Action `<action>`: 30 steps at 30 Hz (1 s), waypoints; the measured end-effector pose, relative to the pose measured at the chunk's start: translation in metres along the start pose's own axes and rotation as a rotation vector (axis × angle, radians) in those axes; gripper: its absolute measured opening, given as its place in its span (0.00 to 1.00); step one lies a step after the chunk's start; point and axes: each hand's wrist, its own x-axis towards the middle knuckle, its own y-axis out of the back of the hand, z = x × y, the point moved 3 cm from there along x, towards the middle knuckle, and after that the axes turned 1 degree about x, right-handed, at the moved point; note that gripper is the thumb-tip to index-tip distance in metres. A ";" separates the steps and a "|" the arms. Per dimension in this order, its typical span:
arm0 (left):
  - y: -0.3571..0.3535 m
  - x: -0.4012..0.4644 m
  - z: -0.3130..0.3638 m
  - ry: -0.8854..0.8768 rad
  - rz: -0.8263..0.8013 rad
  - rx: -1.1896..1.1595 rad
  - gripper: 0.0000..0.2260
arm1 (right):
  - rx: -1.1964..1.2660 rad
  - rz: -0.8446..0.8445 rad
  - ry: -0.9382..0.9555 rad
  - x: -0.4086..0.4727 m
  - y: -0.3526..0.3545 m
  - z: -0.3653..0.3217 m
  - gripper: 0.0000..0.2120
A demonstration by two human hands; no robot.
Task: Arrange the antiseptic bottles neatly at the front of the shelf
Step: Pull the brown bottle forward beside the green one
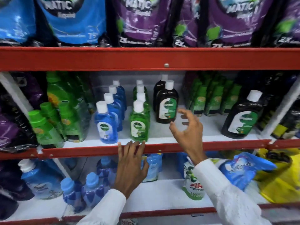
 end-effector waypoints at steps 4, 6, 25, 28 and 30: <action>-0.014 0.002 0.016 -0.014 0.066 0.042 0.28 | -0.100 0.402 -0.124 -0.011 0.055 0.052 0.30; -0.019 0.003 0.022 -0.023 0.089 0.052 0.28 | -0.185 0.541 -0.189 -0.007 0.081 0.075 0.38; -0.019 0.008 0.034 0.071 0.008 0.031 0.27 | -0.019 0.319 -0.352 0.018 0.042 0.074 0.54; -0.018 0.008 0.031 0.059 -0.020 0.056 0.28 | -0.006 0.230 -0.301 0.010 0.002 0.038 0.53; -0.016 0.008 0.031 0.055 -0.040 0.072 0.28 | -0.025 0.201 -0.295 0.007 -0.019 0.022 0.52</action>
